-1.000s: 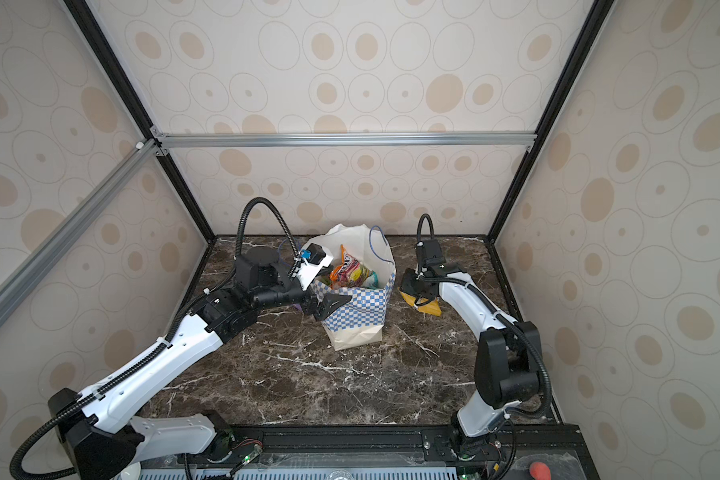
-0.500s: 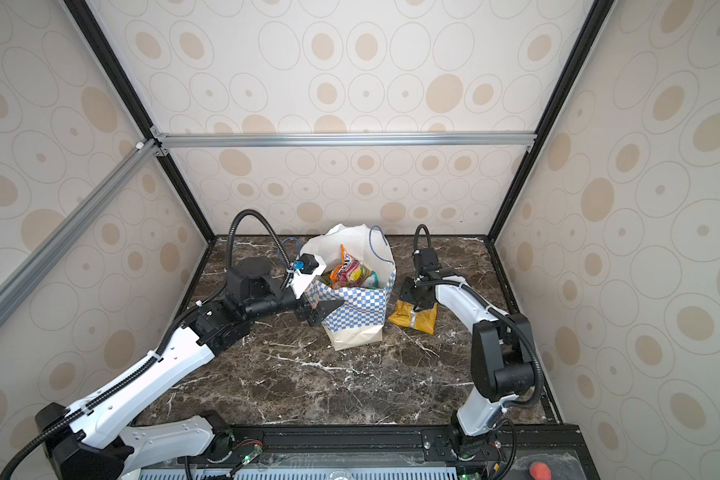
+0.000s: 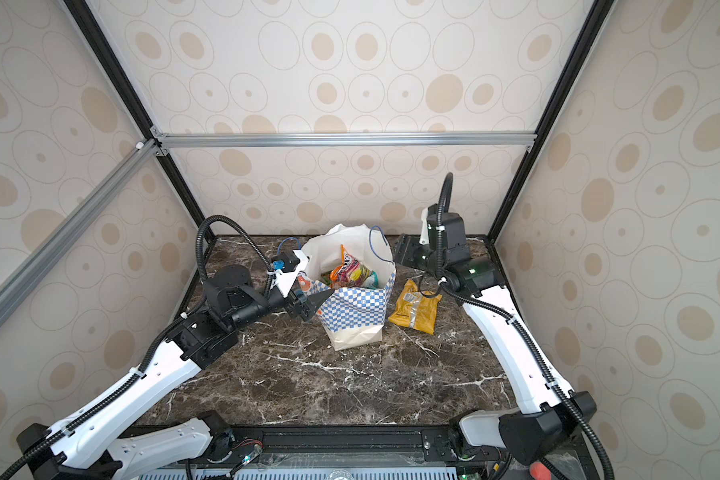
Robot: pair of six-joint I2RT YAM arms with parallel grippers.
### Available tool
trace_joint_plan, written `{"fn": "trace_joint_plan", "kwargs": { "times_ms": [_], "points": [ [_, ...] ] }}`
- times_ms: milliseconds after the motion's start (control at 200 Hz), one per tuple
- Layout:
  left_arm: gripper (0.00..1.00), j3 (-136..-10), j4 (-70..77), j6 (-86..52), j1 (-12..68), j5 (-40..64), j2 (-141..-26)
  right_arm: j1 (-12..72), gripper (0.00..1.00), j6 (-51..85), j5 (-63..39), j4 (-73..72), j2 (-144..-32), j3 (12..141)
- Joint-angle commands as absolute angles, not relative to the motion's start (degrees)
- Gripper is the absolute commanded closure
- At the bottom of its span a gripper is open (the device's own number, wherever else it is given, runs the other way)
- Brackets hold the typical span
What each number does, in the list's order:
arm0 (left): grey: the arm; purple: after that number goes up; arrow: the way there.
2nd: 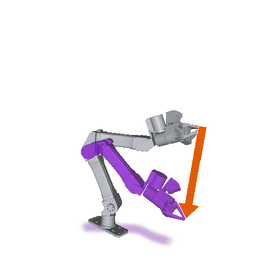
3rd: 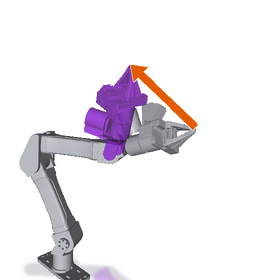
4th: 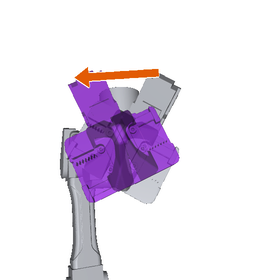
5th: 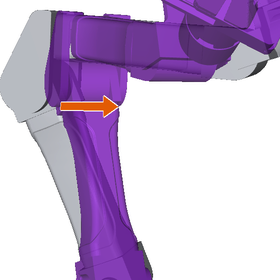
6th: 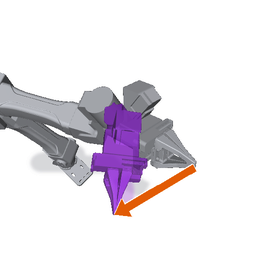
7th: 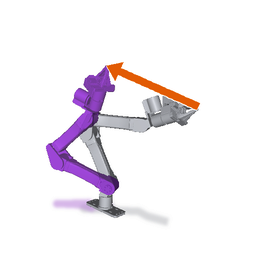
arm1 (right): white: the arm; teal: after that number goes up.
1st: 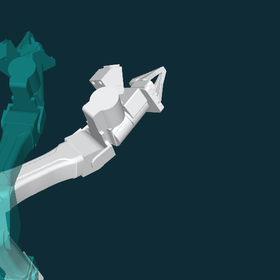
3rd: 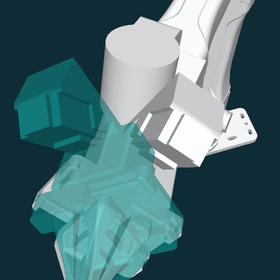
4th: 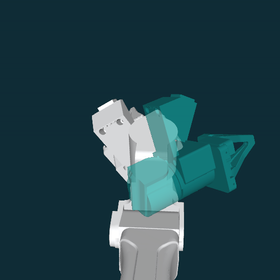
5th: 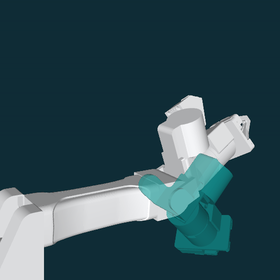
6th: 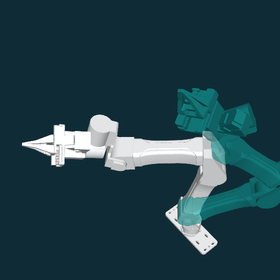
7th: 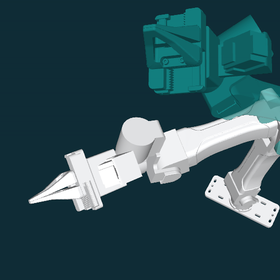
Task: Take the snacks out of the paper bag
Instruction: Pick up the snack from the paper bag.
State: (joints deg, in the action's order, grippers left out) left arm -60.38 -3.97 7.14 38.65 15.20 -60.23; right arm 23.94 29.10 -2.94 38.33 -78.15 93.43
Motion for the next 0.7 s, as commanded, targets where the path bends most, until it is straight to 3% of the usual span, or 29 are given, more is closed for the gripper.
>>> {"fn": "trace_joint_plan", "kwargs": {
  "times_ms": [0,180,400,695],
  "points": [
    [0.02,-62.42,-3.69,6.58,38.07,14.2,-60.0,29.75,0.3,24.12,-2.44,47.12,-83.89,103.34],
    [0.02,-61.29,-2.62,6.68,37.4,12.6,-57.91,38.44,0.3,20.56,-2.29,56.03,-96.7,120.96],
    [0.02,-58.96,-0.22,6.67,35.74,2.54,-54.32,39.42,0.3,18.14,0.95,66.5,-112.23,139.26],
    [0.02,-58.27,0.55,6.76,33.18,3.68,-53.75,39.45,0.31,16.38,3.03,69.41,-123.68,145.39]
  ]
}}
